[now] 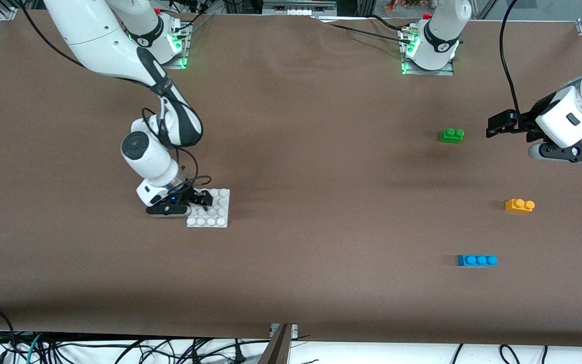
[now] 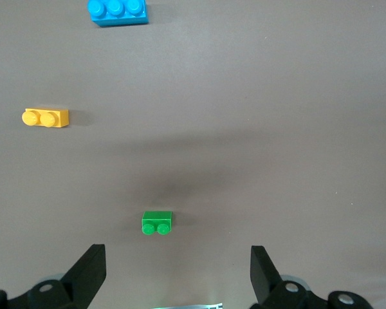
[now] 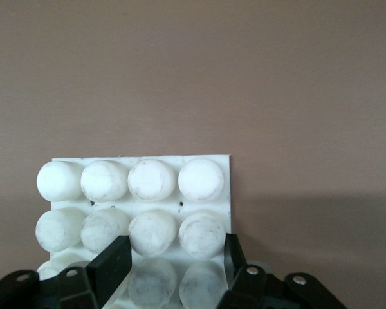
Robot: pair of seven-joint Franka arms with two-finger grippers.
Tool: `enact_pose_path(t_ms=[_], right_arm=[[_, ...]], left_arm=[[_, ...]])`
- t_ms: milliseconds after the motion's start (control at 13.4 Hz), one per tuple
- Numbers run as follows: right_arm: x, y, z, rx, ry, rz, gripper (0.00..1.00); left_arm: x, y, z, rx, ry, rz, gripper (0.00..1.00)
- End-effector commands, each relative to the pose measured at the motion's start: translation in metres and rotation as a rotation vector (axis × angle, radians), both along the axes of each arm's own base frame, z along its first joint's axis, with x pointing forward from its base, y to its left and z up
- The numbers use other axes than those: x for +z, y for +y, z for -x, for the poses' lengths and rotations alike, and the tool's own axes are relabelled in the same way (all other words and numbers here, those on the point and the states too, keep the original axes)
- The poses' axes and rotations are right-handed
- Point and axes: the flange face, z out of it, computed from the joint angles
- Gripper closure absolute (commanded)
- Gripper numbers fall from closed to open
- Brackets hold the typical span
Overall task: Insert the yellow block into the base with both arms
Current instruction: 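Push the white base plate with the right gripper toward the table middle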
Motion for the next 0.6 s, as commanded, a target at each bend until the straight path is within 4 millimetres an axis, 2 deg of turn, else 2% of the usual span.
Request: enact_pose_path(t_ms=[0, 298, 522], right_arm=[[-0.036, 0.056, 0.015, -0.047, 0.040, -0.026, 0.39], [-0.044, 0.132, 0.035, -0.077, 0.045, -0.059, 0.39], [-0.049, 0.169, 0.049, -0.048, 0.042, -0.070, 0.39]], left_arm=[[0.004, -0.001, 0.006, 0.010, -0.007, 0.017, 0.01], [0.005, -0.001, 0.005, 0.010, -0.009, 0.017, 0.01], [0.005, -0.001, 0.005, 0.010, -0.009, 0.017, 0.01]])
